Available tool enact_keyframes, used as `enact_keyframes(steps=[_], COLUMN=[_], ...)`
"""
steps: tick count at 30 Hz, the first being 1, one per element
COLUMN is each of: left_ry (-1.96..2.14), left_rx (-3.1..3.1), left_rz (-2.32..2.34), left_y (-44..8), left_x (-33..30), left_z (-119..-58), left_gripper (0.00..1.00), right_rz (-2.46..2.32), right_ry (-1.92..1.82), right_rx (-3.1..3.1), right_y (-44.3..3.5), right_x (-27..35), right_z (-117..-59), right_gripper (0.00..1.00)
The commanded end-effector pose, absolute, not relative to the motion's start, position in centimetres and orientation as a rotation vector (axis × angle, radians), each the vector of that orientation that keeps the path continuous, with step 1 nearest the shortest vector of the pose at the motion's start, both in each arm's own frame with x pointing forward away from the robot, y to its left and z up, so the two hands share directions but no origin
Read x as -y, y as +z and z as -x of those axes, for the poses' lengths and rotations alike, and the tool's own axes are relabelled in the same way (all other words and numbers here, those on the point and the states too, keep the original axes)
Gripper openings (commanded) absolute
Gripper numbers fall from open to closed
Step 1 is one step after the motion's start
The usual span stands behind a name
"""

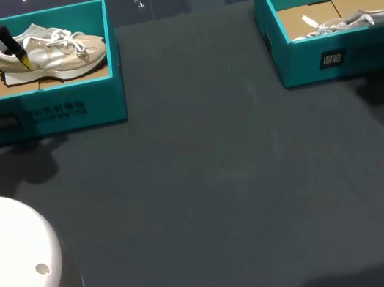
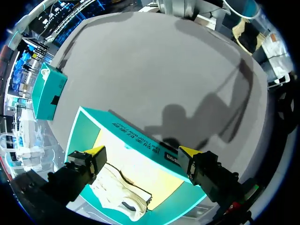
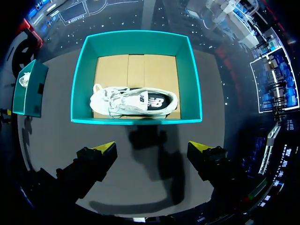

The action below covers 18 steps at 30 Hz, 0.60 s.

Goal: Take the shoe out of the shoebox, open the shoe tongue, remove and reinsert the insole, then place the shoe into the shoebox

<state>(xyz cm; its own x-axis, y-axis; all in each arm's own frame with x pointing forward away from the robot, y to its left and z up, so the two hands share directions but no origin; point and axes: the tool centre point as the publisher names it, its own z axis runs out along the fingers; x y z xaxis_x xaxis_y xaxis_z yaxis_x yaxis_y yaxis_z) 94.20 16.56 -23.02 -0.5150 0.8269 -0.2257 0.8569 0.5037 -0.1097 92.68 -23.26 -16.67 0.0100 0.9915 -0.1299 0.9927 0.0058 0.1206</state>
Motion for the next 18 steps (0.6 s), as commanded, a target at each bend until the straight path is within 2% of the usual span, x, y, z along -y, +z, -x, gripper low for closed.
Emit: enact_keyframes(steps=[1,5,18], left_ry=[-0.282,-0.153,0.016], left_rx=[-2.582,-2.499,-2.497], left_rz=[-1.505,-1.611,-1.689], left_y=[-23.1,-23.3,-23.1], left_x=[-16.7,-18.5,-24.9], left_z=[-94.1,-96.0,-108.7], left_gripper=[1.00,1.00,1.00], right_rz=[-2.098,-2.098,-2.098], right_ry=[-0.010,-0.010,-0.010], right_rx=[-2.093,-2.093,-2.093], right_y=[-16.7,-16.7,-16.7], right_x=[23.3,23.3,23.3], right_z=[-92.7,-92.7,-92.7], right_gripper=[1.00,1.00,1.00])
